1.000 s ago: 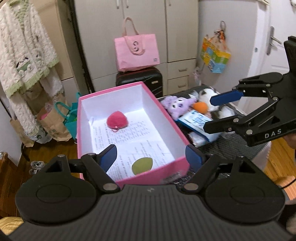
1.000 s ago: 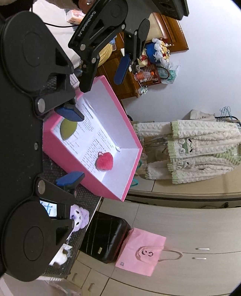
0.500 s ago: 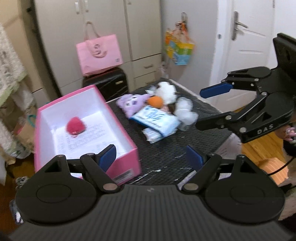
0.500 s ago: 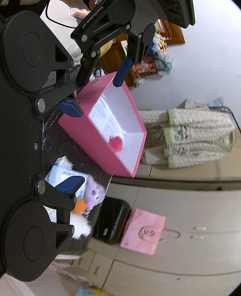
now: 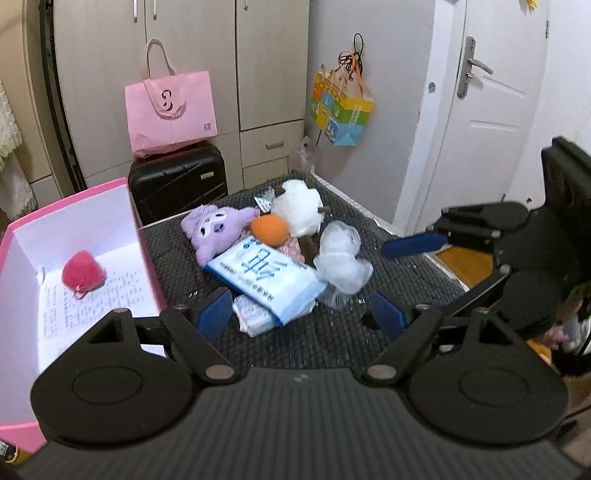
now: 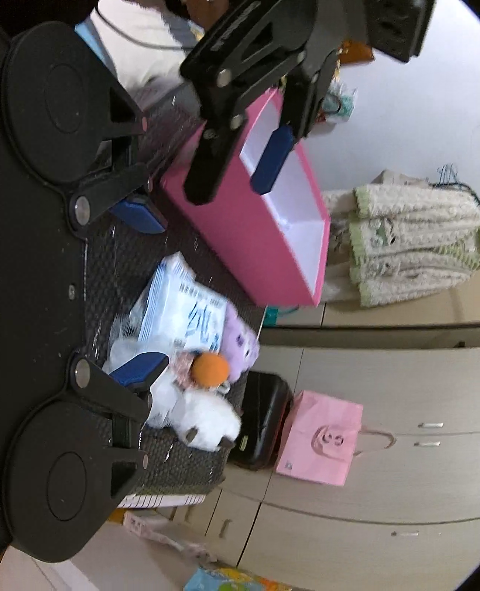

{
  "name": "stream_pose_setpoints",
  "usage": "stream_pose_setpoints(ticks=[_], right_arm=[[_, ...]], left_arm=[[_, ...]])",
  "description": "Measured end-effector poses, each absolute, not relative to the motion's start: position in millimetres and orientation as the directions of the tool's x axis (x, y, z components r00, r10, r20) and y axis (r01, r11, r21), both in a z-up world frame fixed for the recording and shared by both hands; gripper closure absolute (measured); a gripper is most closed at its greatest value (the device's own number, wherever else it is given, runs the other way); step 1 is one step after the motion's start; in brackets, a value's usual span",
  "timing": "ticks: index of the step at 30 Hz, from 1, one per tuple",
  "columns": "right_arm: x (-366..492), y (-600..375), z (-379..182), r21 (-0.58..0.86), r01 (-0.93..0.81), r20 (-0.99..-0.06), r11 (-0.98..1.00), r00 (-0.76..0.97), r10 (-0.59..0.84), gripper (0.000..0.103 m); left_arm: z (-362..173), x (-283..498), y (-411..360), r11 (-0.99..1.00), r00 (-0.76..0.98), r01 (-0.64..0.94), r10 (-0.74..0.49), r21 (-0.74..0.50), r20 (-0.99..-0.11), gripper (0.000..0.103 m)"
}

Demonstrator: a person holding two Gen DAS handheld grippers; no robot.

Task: Organize soft objects
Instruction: 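Move both grippers back toward the remaining items on the table, then grasp the orange ball with the left gripper while the right gripper grasps the white mesh puff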

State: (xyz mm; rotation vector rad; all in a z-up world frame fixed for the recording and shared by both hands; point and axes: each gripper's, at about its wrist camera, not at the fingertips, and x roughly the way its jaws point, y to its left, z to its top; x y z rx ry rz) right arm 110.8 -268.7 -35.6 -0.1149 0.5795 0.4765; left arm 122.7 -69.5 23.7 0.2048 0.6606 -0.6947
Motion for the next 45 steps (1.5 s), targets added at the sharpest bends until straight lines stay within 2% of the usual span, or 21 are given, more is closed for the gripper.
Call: stream_pose_setpoints(ticks=[8,15,17,19,22,28,33,35,36,37,39,41,45], right_arm=[[139,-299,-67,0.026,-0.385,-0.578,0.923,0.747,0.328,0.027],[165,-319,-86,0.061,-0.368,-0.533,0.928,0.774,0.342,0.027],[171,-324,-91,0.095,-0.378,-0.509,0.921,0.777,0.371,0.027],[179,-326,-96,0.141,-0.389,-0.494,0.911,0.769,0.405,0.027],[190,-325,-104,0.180,-0.397,-0.500,0.900,0.751,0.431,0.027],[197,-329,-114,0.232,-0.420,-0.511,0.877,0.715,0.477,0.040],[196,-331,-123,0.262,-0.435,-0.517,0.861,0.691,0.506,0.041],[194,-330,-125,0.253,-0.438,-0.522,0.863,0.689,0.503,0.041],[194,-329,-125,0.245,-0.438,-0.522,0.865,0.692,0.498,0.043],[192,-328,-124,0.235,-0.442,-0.522,0.866,0.694,0.496,0.048],[189,-327,-122,0.234,-0.448,-0.522,0.863,0.691,0.500,0.055],[185,-328,-120,0.235,-0.442,-0.519,0.865,0.695,0.497,0.059],[178,-333,-115,0.243,-0.427,-0.510,0.871,0.707,0.489,0.059]], left_arm=[[2,160,-99,0.770,0.561,0.632,-0.535,-0.091,-0.632,0.023],[-13,194,-130,0.846,0.688,0.531,-0.456,-0.036,-0.564,0.025],[-19,206,-138,0.864,0.716,0.502,-0.435,-0.030,-0.546,0.028],[-24,217,-146,0.880,0.738,0.475,-0.413,-0.024,-0.533,0.036],[-36,234,-157,0.879,0.716,0.475,-0.410,-0.037,-0.565,0.047],[-59,255,-163,0.896,0.681,0.439,-0.381,-0.068,-0.626,0.054],[-66,252,-170,0.903,0.711,0.429,-0.345,-0.010,-0.613,0.054],[-70,247,-175,0.899,0.728,0.435,-0.320,0.048,-0.606,0.057],[-69,245,-176,0.897,0.738,0.436,-0.311,0.071,-0.600,0.062],[-69,242,-178,0.894,0.744,0.440,-0.311,0.084,-0.591,0.064],[-66,237,-178,0.891,0.757,0.443,-0.313,0.098,-0.574,0.065],[-63,232,-176,0.886,0.756,0.455,-0.333,0.086,-0.563,0.065],[-51,219,-165,0.882,0.754,0.469,-0.380,0.034,-0.536,0.065]])
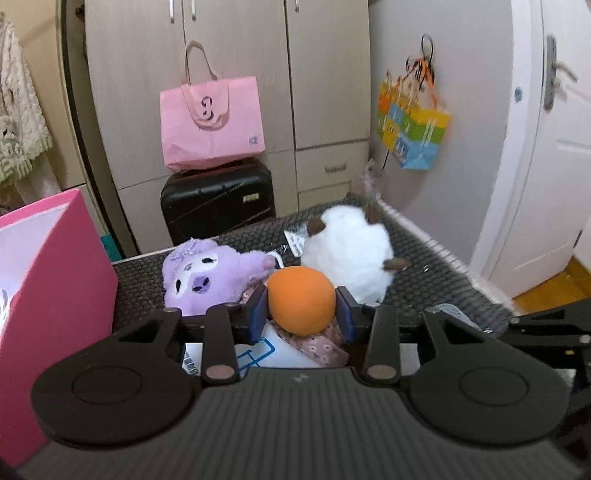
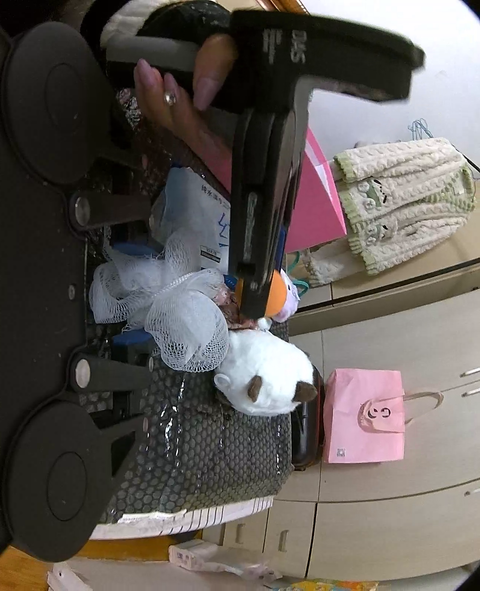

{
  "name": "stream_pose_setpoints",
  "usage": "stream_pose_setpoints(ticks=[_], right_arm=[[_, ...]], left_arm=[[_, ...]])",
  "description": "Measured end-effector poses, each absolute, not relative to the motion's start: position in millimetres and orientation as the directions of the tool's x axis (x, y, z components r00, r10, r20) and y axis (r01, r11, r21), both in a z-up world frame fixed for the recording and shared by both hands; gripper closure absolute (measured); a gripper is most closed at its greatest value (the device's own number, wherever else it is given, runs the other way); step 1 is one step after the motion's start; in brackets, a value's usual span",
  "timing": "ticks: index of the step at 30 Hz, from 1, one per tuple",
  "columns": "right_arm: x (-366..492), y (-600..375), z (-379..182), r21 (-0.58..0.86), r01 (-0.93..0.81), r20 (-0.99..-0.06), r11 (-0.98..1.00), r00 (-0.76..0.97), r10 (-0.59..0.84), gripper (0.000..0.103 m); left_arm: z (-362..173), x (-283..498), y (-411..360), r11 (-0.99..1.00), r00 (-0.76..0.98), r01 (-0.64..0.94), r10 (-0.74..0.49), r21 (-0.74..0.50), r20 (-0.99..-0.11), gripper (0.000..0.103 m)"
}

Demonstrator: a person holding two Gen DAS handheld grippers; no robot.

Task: Organize soft objects
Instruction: 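Grasp the orange ball with the left gripper while the right gripper grasps the white mesh puff, then carry the orange ball and mesh puff with both grippers over the pink box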

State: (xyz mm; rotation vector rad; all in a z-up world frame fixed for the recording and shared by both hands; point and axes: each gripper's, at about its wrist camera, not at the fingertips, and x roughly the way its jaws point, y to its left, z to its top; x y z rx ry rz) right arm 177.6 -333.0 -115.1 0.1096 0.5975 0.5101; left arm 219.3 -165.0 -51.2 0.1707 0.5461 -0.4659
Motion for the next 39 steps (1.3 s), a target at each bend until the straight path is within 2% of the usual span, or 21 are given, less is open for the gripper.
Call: stream_pose_setpoints(ticks=[7,23,29,33,39], right_arm=[[160,-333,-97,0.191,-0.407,-0.488,0.893,0.750,0.446,0.059],[119,-311,-85,0.095,-0.334,-0.558,0.938,0.762,0.328,0.059],[97,-298,-83,0.104,-0.347,-0.594,0.932,0.730,0.338,0.059],[86,-290,-79,0.201,-0.389,-0.617,0.899,0.662,0.425,0.059],[70,-265,-68,0.207,-0.459,-0.623,0.864,0.619,0.479,0.058]], left_arm=[[-34,194,-144,0.870,0.739,0.492,-0.439,-0.037,-0.512,0.065],[-44,142,-116,0.831,0.599,0.533,-0.505,-0.162,-0.621,0.065],[-47,124,-99,0.843,0.561,0.504,-0.486,-0.189,-0.670,0.065],[-42,112,-85,0.839,0.529,0.498,-0.495,-0.220,-0.689,0.065],[-30,91,-60,0.832,0.505,0.506,-0.499,-0.227,-0.704,0.065]])
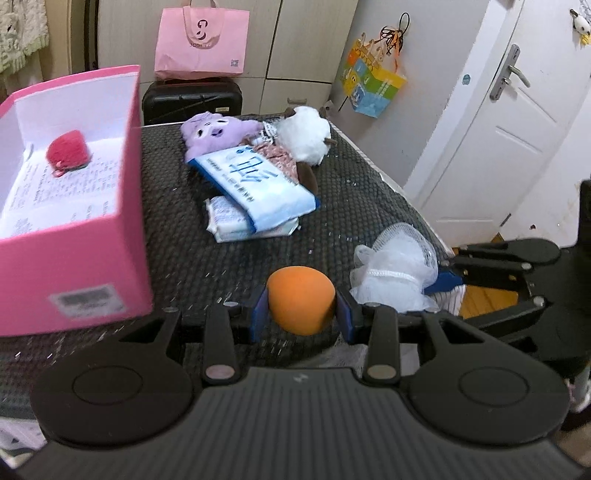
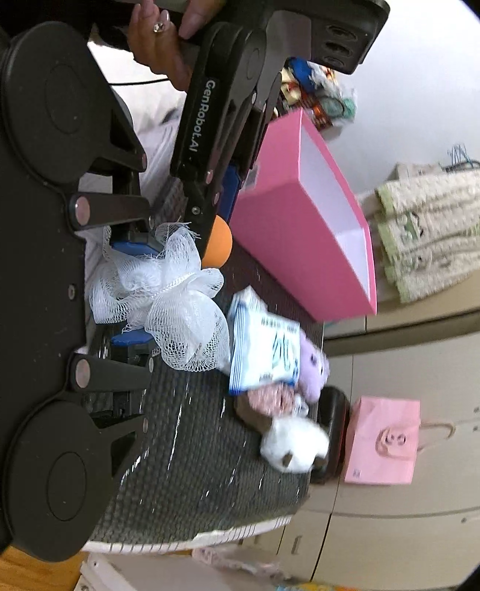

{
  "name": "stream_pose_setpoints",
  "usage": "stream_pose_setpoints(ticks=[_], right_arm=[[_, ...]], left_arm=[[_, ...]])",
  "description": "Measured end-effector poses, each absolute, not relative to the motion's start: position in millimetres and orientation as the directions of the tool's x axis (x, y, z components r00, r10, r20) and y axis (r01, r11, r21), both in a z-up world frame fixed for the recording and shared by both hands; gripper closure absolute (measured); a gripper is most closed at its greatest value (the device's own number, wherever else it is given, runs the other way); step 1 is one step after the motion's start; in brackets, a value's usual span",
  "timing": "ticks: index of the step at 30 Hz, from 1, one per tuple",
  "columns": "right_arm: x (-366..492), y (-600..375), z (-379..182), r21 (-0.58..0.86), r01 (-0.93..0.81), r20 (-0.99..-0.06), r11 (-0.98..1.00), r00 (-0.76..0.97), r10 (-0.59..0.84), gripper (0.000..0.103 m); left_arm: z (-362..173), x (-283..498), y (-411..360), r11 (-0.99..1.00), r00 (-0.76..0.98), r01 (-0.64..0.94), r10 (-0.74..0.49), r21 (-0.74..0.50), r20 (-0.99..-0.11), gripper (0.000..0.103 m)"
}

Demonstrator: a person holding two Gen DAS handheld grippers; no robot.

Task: Organize soft objects
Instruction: 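Carry the orange ball and mesh puff with both grippers over the pink box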

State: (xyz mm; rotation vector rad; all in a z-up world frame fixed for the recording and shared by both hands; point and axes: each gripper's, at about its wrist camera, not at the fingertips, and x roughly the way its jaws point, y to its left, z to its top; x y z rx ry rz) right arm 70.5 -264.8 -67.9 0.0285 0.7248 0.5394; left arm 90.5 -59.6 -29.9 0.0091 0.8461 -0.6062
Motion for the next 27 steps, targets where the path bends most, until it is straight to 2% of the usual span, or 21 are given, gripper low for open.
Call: stream_pose_setpoints(ticks=[7,17,23,27], right_arm=[[56,-243,-46,0.279,-0.560,-0.580,0.780,0.549,0.602,0.058],[61,-185,-15,0.167,-0.675,-0.556,0.719,0.538,0.634,0.058],[86,-154,8,0.064,-0.672,-0.500,0.738,0.618,0.606,0.057],[113,-143,21,0.049,-0.667,-0.483,0.744,0.636,0.602,0.057]], left_arm=[[-13,62,-13,0.867,0.557,0.463,-0.447,-0.185,-0.700,0.065],[21,56,35,0.873,0.614,0.455,-0.450,-0.175,-0.648,0.065],[41,80,45,0.894,0.685,0.434,-0.407,-0.110,-0.604,0.065],[53,101,53,0.910,0.732,0.409,-0.374,-0.071,-0.569,0.064]])
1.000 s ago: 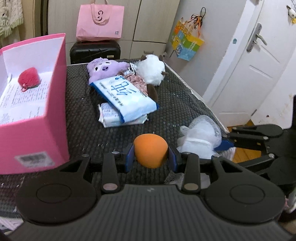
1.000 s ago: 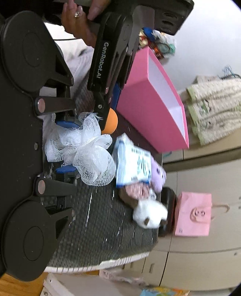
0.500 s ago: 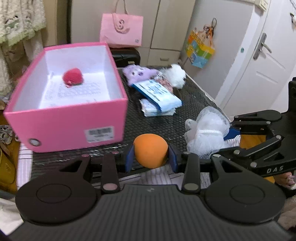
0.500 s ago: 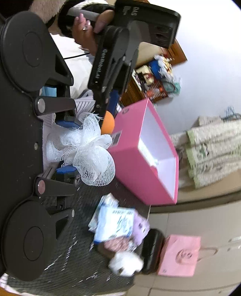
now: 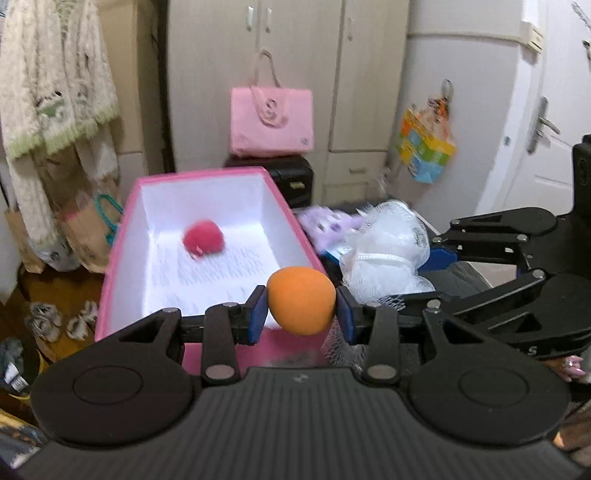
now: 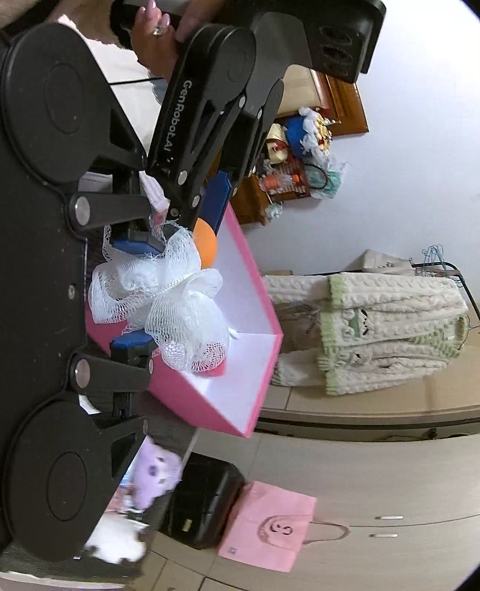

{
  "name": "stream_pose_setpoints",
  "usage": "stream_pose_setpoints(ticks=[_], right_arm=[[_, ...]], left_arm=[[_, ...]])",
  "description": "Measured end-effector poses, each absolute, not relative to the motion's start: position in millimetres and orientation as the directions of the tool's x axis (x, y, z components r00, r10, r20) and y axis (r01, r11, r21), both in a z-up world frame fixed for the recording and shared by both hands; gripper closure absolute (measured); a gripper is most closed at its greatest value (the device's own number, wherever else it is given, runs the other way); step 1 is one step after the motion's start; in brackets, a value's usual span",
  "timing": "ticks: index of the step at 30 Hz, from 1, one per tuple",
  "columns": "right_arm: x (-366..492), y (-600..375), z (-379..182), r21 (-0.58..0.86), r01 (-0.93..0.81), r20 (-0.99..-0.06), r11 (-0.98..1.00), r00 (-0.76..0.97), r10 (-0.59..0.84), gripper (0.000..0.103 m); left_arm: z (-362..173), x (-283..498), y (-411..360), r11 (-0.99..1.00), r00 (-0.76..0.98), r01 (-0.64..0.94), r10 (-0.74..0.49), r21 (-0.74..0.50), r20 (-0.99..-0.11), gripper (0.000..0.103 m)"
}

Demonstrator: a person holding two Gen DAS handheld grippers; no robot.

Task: Organize soft objects
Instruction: 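Carry the orange ball and mesh puff with both grippers over the pink box, then open both grippers to drop the ball and puff into the box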

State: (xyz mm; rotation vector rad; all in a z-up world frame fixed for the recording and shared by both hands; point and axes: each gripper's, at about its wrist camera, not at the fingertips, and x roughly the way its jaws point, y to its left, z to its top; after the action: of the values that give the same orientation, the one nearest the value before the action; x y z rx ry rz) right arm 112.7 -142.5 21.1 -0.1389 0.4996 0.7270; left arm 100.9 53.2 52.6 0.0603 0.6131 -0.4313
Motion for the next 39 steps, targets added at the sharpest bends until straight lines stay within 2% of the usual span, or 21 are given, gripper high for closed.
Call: stream_pose_setpoints(ticks=[6,12,17,23,24,26,28,31,39], right_arm=[[160,-120,26,-0.003,-0.663,-0.513,0.749,0.644,0.568,0.056],[213,-97,10,0.041,-0.677,-0.586,0.735,0.580,0.566,0.056],[240,-80,-5,0.048,-0.715,-0.646,0.698,0.510,0.567,0.056],[256,-52,-17,-0.057,-0.757,-0.694,0.651,0.499,0.519,0.051],[258,-48,-19,-0.075,-0.759,-0.698,0.647,0.503,0.509,0.050],[261,-44,-22,-0.095,-0.759,-0.706,0.644,0.507,0.494,0.042],[263,-43,-25,-0.100,-0.755,-0.710,0.648,0.511,0.485,0.040],[264,-44,-25,-0.110,-0.750,-0.712,0.652,0.517,0.475,0.028],[250,-46,-12,-0.138,-0.737,-0.699,0.662,0.546,0.462,0.020]], left_arm=[[50,151,64,0.929,0.740,0.362,-0.335,-0.074,-0.583,0.064],[35,207,86,0.932,0.675,0.333,-0.341,-0.142,-0.655,0.064],[24,240,93,0.940,0.659,0.323,-0.307,-0.112,-0.687,0.063],[12,263,92,0.944,0.644,0.321,-0.274,-0.074,-0.714,0.064],[10,266,91,0.947,0.648,0.314,-0.267,-0.069,-0.714,0.062],[6,269,92,0.950,0.645,0.303,-0.259,-0.070,-0.719,0.058],[5,270,94,0.954,0.649,0.295,-0.246,-0.061,-0.720,0.049],[9,266,97,0.955,0.671,0.294,-0.233,-0.036,-0.704,0.037],[27,237,111,0.944,0.693,0.322,-0.284,-0.069,-0.662,0.030]])
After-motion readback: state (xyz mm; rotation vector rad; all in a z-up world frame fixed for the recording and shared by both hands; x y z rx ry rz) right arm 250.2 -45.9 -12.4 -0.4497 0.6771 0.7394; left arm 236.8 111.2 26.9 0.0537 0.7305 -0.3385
